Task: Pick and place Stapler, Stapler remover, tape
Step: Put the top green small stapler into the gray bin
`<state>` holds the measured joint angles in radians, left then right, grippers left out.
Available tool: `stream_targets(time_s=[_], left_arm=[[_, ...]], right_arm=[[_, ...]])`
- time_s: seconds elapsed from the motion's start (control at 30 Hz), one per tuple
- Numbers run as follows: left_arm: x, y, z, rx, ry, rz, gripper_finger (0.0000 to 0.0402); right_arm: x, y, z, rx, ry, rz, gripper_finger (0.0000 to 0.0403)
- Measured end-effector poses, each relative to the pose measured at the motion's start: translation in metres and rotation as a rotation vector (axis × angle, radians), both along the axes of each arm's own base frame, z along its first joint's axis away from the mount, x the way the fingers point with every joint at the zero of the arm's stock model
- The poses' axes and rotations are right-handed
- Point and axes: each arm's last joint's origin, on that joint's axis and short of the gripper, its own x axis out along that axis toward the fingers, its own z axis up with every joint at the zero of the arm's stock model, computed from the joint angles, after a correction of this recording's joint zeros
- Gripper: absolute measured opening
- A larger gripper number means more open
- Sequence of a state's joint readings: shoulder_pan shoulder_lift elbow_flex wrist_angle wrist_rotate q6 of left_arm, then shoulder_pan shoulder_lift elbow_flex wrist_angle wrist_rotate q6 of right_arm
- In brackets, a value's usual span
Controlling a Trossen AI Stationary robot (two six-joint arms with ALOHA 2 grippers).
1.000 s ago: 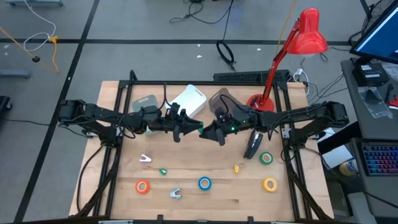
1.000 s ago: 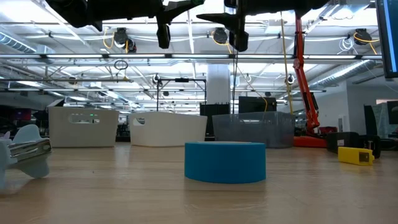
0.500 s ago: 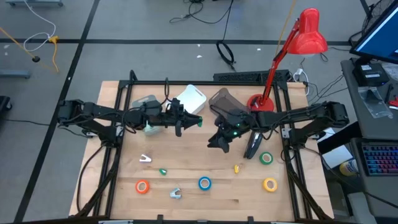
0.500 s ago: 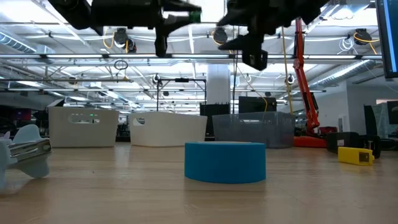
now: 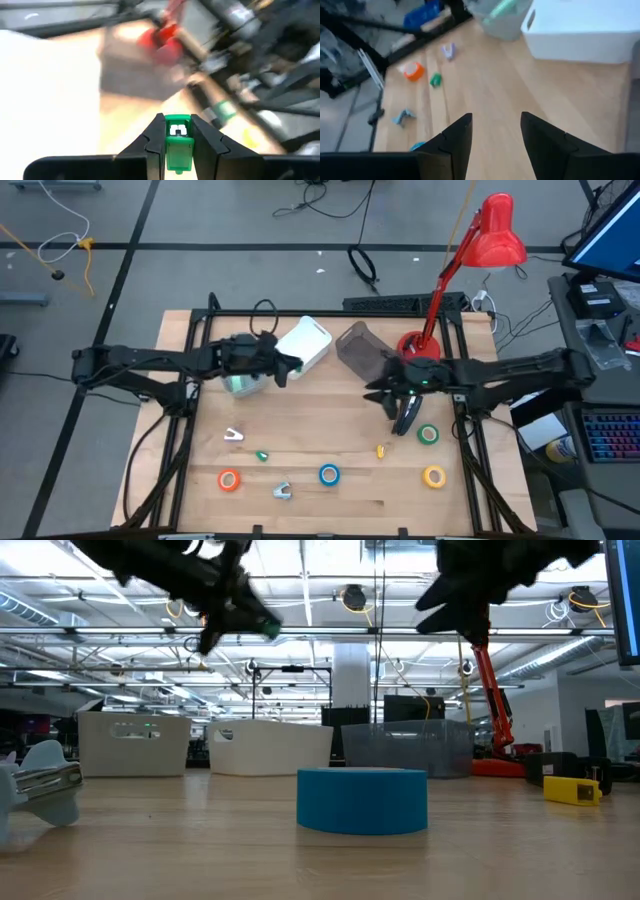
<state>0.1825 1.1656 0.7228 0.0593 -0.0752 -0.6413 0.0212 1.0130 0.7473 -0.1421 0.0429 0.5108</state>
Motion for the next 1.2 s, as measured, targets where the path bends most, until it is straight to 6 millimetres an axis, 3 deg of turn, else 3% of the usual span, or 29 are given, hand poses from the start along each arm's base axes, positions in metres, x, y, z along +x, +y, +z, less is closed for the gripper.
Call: stream_targets(time_s=[0.23,0.47,0.67,0.87,1.2], left_arm=[[-0.017,0.014,-0.001,0.018,0.106,0.136,0.0059],[-0.036,0.039,-0.015,-0.033,0.272,0.278,0.0059],[-0.061,0.064,-0.026,-0.144,0.400,0.450,0.0059],[-0.082,0.075,-0.035,-0.268,0.513,0.568,0.0062],[-0.088,0.095,-0.052,-0.318,0.616,0.573,0.0063]], right_arm=[[-0.048,-0.004,-0.010,-0.069,-0.109,-0.071,0.0160],[-0.070,-0.006,-0.011,-0.104,-0.192,-0.117,0.0160],[-0.074,-0.006,-0.008,-0.113,-0.220,-0.115,0.0160],[-0.074,-0.007,-0.008,-0.134,-0.215,-0.126,0.0160],[-0.074,-0.007,-0.008,-0.195,-0.207,-0.132,0.0160]])
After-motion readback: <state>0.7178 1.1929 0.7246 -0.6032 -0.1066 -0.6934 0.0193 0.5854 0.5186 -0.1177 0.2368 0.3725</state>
